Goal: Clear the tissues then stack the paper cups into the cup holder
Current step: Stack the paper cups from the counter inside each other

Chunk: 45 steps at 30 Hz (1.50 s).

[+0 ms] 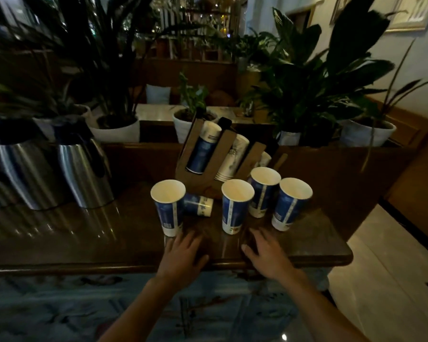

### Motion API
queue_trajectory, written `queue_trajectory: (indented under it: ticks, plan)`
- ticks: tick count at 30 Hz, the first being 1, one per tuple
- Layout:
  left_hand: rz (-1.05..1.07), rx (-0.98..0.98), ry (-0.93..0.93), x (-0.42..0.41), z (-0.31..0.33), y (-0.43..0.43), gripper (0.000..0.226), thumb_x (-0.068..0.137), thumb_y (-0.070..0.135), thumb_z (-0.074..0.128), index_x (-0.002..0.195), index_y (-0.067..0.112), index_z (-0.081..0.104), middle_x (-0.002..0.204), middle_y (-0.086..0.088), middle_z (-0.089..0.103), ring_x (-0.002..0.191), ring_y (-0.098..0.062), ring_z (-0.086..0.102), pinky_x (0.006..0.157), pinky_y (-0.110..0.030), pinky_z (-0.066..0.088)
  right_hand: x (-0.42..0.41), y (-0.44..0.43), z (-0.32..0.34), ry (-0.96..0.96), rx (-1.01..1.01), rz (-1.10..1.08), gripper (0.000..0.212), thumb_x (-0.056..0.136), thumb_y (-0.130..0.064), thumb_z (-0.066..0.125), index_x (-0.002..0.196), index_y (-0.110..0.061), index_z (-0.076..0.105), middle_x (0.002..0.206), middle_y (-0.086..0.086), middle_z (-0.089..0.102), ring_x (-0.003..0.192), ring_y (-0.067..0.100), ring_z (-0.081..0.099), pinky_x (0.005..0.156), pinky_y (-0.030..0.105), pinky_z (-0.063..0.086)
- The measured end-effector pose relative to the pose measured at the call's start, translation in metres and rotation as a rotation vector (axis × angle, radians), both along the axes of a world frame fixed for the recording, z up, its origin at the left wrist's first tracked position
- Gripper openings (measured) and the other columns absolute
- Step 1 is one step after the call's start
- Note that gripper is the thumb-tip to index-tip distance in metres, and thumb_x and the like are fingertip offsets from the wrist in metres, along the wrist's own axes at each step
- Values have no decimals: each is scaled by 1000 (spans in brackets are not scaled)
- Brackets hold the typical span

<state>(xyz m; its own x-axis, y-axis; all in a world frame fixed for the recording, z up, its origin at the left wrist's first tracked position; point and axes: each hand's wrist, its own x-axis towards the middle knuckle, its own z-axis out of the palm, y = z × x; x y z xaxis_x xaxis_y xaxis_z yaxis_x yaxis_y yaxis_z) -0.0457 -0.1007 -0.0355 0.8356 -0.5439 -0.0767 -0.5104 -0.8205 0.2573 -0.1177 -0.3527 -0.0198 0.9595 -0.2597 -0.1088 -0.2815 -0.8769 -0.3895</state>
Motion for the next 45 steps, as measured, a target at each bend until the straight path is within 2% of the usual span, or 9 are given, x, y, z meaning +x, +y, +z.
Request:
queue_trajectory:
  ticks: [7,14,21,25,30,32,35,41,45]
  plan:
    - [70,95,20,4,-34,-11,82,99,78,17,168,36,-1,175,-2,-16,160,-34,-23,124,-54,-17,16,13,-37,-31,-210,5,81,94,-72,11,159,-26,23,168,10,18,156,29,11,124,51,6]
    - [119,93,-65,-2,-49,-16,94,74,88,-27,157,43,-19,168,3,-25,153,-31,-31,112,-42,-41,17,14,-49,-85,-284,4,81,99,-63,8,142,-15,57,146,20,54,140,39,46,114,60,33]
    - [161,111,-74,-8,-52,-17,87,83,87,-20,159,44,-18,170,4,-24,156,-28,-30,121,-43,-32,17,13,-53,-141,-289,29,74,99,-59,17,142,-13,56,150,22,49,142,41,42,116,59,27]
    - [124,104,-52,-13,-46,-13,93,81,84,-22,163,41,-10,171,4,-22,159,-27,-25,126,-46,-19,15,11,-42,-14,-265,67,74,99,-63,15,159,-22,25,167,16,17,156,33,9,124,51,4]
    - [107,-106,-38,-19,-29,10,76,96,77,19,155,37,47,170,5,33,161,-24,27,132,-44,13,3,32,-9,-55,-222,178,48,95,-58,43,130,-28,56,129,-1,64,119,19,59,102,36,47]
    - [200,-334,-122,-17,-23,25,55,95,69,39,121,33,72,128,8,68,120,-12,61,112,-45,49,7,49,5,-160,-150,260,36,97,-53,47,121,-30,60,112,-8,68,102,13,66,86,32,54]
    - [390,-502,-218,1,-15,43,37,86,71,56,95,36,60,96,11,58,90,-10,58,84,-36,50,32,80,14,-307,-39,325,36,101,-38,49,135,-29,55,127,-7,65,110,12,63,87,26,52]
    - [486,-927,21,58,-2,50,104,65,53,96,149,33,37,151,2,49,138,-18,52,112,-43,51,114,120,31,-438,-59,307,68,90,-13,68,152,-14,39,156,8,41,145,25,37,117,33,28]
    - [367,-1069,99,84,1,44,96,63,57,91,144,56,38,141,29,55,133,8,54,109,-23,51,159,125,28,-212,-183,344,93,87,-18,71,160,-15,14,167,9,14,154,28,11,125,42,11]
